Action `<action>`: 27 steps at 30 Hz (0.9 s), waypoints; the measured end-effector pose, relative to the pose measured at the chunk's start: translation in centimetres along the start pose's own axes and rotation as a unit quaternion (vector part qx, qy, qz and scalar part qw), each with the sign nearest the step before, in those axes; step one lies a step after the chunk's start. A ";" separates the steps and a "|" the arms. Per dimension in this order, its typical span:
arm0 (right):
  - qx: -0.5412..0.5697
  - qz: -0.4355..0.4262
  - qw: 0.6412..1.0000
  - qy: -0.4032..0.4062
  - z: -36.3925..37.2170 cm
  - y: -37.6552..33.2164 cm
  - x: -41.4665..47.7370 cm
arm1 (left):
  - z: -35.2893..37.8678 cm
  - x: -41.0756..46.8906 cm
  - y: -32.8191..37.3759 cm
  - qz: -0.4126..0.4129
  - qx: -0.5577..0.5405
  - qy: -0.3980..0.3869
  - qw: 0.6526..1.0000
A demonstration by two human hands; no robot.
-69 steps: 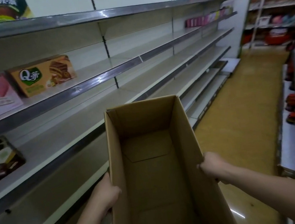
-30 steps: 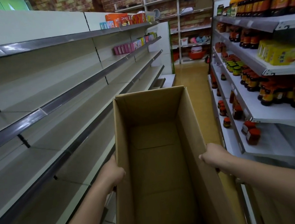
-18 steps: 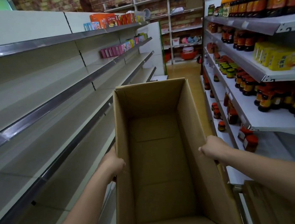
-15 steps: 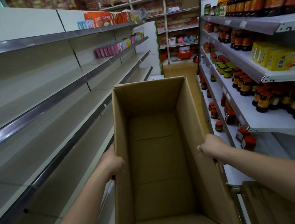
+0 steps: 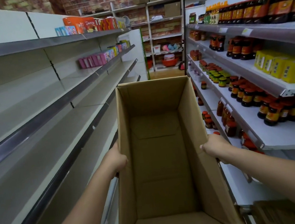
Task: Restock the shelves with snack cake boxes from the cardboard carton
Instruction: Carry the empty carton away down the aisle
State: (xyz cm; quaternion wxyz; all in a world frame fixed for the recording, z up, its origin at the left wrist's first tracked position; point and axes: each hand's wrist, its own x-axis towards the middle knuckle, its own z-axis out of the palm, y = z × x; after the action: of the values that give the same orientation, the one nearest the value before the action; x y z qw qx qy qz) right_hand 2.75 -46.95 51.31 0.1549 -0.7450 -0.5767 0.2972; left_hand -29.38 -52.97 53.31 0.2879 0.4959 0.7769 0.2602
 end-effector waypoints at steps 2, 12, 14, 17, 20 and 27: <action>0.015 -0.001 1.000 0.012 0.1 -1.4 2.1 | -0.8 3.1 0.6 0.010 -0.001 -0.004 1.000; 0.031 0.006 0.998 0.058 -0.1 -6.0 11.1 | -1.4 15.4 3.7 0.050 -0.007 0.002 0.999; 0.021 0.009 0.998 0.066 -0.3 -6.5 12.9 | -1.0 17.4 4.3 0.056 -0.001 0.000 0.998; 0.014 0.011 0.997 0.073 -0.4 -7.2 15.6 | -0.3 20.3 5.1 0.055 0.008 -0.006 0.998; 0.010 0.011 0.997 0.071 -0.4 -7.8 18.9 | 0.5 23.4 5.9 0.046 0.014 -0.013 0.999; 0.019 0.008 0.999 0.048 -1.1 -9.1 29.3 | 3.3 32.2 9.2 0.041 0.035 -0.009 0.999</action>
State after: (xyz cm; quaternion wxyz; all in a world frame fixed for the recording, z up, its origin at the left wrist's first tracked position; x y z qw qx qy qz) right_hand 1.11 -16.36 49.61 0.1944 -0.7600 -0.5566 0.2735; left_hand -32.39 -19.52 51.31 0.2661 0.5393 0.7621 0.2400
